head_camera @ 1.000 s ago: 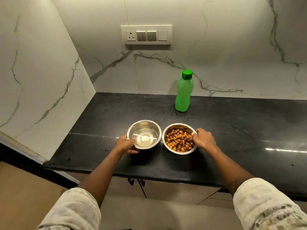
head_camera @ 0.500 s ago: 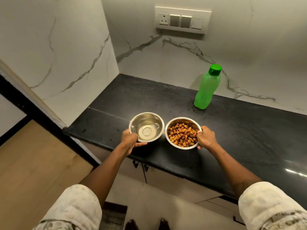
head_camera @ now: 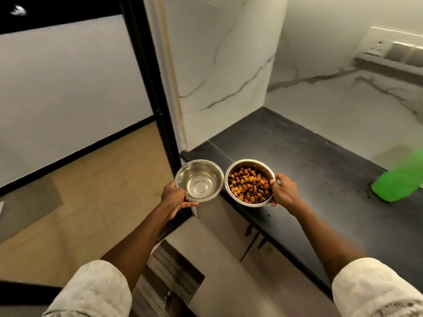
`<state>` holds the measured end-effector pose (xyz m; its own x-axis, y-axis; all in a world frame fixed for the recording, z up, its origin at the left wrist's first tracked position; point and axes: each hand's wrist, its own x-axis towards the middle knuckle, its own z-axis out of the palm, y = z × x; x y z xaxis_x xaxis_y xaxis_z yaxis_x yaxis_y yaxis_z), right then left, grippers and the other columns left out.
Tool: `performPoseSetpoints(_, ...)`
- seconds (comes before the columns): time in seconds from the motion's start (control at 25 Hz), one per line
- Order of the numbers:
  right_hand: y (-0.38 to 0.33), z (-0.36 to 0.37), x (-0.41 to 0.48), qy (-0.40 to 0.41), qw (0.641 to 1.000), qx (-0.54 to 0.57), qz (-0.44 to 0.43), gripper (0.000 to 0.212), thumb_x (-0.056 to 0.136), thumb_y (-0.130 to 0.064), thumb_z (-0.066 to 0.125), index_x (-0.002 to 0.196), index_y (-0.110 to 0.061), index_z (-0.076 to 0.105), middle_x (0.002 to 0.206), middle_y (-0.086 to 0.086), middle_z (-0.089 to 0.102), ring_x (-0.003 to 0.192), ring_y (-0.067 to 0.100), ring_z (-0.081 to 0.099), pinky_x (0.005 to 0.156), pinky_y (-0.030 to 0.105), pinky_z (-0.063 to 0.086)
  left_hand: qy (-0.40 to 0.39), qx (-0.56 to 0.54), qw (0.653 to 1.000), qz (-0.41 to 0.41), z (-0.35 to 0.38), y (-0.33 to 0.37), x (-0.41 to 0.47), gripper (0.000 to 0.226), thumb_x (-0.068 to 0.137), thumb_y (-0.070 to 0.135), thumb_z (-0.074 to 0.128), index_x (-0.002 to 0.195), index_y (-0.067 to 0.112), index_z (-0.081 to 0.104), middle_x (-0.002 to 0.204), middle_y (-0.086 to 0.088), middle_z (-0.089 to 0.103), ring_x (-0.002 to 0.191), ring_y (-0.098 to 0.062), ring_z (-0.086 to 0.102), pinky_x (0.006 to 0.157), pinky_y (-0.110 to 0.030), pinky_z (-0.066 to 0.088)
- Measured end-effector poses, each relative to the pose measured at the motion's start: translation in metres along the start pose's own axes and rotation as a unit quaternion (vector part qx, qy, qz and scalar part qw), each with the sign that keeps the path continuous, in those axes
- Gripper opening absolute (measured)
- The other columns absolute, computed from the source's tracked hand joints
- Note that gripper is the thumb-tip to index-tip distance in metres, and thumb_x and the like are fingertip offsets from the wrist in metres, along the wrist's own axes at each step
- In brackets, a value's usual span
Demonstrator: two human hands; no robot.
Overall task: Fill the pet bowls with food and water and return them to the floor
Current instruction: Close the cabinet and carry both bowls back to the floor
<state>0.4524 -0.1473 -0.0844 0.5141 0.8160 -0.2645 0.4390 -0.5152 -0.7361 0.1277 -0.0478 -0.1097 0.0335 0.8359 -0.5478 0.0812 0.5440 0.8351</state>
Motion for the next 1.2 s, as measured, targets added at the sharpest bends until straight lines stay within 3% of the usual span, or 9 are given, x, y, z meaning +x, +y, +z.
performPoseSetpoints(0.16, -0.066, 0.079, 0.017, -0.050, 0.998, 0.002, -0.037, 0.017, 0.108, -0.015, 0.043, 0.114, -0.009, 0.058, 0.088, 0.014, 0.069, 0.064, 0.028, 0.073, 0.050, 0.039, 0.062, 0.038, -0.019, 0.999, -0.003, -0.090, -0.001, 0.026, 0.040, 0.093, -0.015, 0.052, 0.125, 0.007, 0.059, 0.110, -0.022, 0.068, 0.084, -0.042, 0.077, 0.073, -0.055, 0.066)
performPoseSetpoints(0.44, -0.172, 0.226, 0.041, -0.112, 0.991, -0.012, -0.072, 0.017, 0.108, -0.016, 0.047, 0.118, -0.008, 0.059, 0.101, 0.023, 0.068, 0.046, 0.018, 0.068, 0.036, 0.024, 0.050, 0.102, -0.075, 0.992, -0.008, -0.237, 0.007, 0.062, 0.046, 0.091, -0.018, 0.047, 0.127, 0.008, 0.058, 0.113, -0.026, 0.068, 0.087, -0.046, 0.075, 0.071, -0.053, 0.066)
performPoseSetpoints(0.64, -0.238, 0.317, 0.050, -0.133, 0.988, -0.018, -0.071, 0.019, 0.108, -0.016, 0.048, 0.121, -0.006, 0.057, 0.086, 0.010, 0.065, 0.043, 0.017, 0.065, 0.036, 0.026, 0.053, 0.156, -0.098, 0.983, -0.015, -0.325, 0.014, 0.085, 0.047, 0.093, -0.017, 0.050, 0.131, 0.010, 0.055, 0.114, -0.025, 0.068, 0.083, -0.043, 0.076, 0.069, -0.051, 0.066)
performPoseSetpoints(0.76, -0.273, 0.366, 0.063, -0.153, 0.983, -0.036, -0.090, 0.022, 0.108, -0.020, 0.047, 0.126, -0.010, 0.057, 0.100, 0.015, 0.069, 0.045, 0.018, 0.068, 0.038, 0.026, 0.055, 0.182, -0.123, 0.975, -0.026, -0.366, 0.014, 0.103, 0.043, 0.093, -0.014, 0.056, 0.128, 0.010, 0.056, 0.108, -0.023, 0.071, 0.077, -0.038, 0.076, 0.074, -0.055, 0.066)
performPoseSetpoints(0.96, -0.331, 0.444, 0.096, -0.178, 0.976, -0.043, -0.118, 0.027, 0.108, -0.022, 0.047, 0.129, -0.007, 0.056, 0.112, 0.016, 0.063, 0.047, 0.023, 0.068, 0.038, 0.028, 0.055, 0.220, -0.151, 0.963, -0.039, -0.426, 0.021, 0.146, 0.044, 0.088, -0.014, 0.064, 0.125, 0.010, 0.061, 0.107, -0.023, 0.074, 0.074, -0.037, 0.079, 0.071, -0.053, 0.066)
performPoseSetpoints(1.2, -0.416, 0.544, 0.153, -0.202, 0.971, -0.044, -0.116, 0.028, 0.108, -0.018, 0.047, 0.131, -0.004, 0.056, 0.107, 0.016, 0.062, 0.052, 0.025, 0.067, 0.036, 0.028, 0.053, 0.269, -0.192, 0.943, -0.045, -0.498, 0.053, 0.220, 0.038, 0.088, -0.007, 0.072, 0.120, 0.013, 0.067, 0.110, -0.023, 0.075, 0.083, -0.039, 0.079, 0.066, -0.052, 0.066)
